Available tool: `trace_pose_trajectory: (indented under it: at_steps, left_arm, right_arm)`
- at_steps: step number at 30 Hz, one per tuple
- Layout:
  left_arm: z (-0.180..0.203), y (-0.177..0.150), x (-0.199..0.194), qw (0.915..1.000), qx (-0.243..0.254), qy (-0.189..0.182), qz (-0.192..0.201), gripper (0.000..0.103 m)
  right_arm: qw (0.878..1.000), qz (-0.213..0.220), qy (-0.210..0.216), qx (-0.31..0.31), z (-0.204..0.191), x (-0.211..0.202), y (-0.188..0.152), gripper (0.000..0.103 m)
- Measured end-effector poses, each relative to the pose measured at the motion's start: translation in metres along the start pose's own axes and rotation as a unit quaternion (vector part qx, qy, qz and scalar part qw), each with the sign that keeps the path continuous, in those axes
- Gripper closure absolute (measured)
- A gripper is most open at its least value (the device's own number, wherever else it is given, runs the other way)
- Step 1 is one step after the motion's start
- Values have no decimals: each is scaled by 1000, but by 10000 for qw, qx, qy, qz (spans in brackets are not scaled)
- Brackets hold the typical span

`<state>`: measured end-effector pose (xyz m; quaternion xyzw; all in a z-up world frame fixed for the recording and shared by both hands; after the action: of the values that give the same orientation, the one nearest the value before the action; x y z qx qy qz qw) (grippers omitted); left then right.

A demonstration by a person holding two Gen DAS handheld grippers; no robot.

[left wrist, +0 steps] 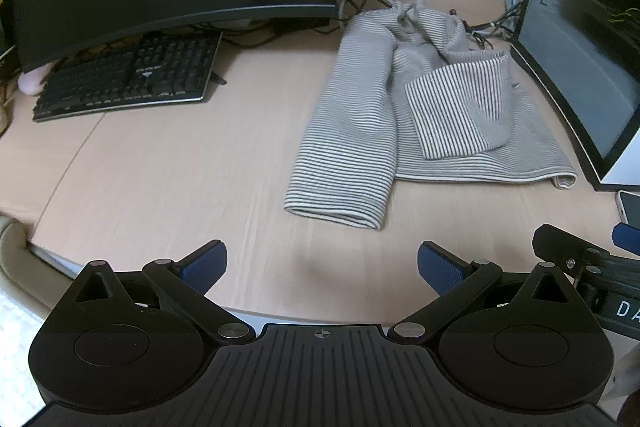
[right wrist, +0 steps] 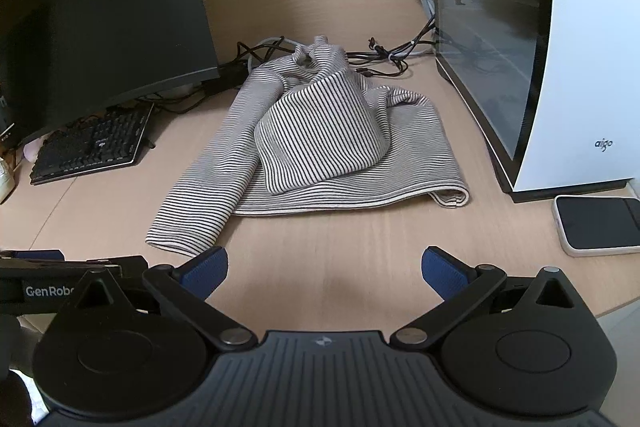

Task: Fold clothes

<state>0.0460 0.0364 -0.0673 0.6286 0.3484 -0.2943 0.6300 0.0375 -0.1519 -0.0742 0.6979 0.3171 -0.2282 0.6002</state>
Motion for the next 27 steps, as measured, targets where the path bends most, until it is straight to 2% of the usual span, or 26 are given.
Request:
trace_pose_trajectory:
  at_steps: [27]
  left_arm:
    - [8, -1, 2, 10000, -29, 34, -10, 0]
  right_arm:
    - [10000, -28, -4, -12, 6, 4, 4, 0]
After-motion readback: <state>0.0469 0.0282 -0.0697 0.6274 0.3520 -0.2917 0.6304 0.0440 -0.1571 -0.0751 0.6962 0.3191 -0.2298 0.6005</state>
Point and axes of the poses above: each gripper's, at about its wrist camera, not at the fingertips, and x roughly the way its jaws point, z to its right, y to its top, the point moved 9 cm from there along x, roughly the way its jaws point, and after that the axes turned 2 degrees about -z, right-handed, at the moved point
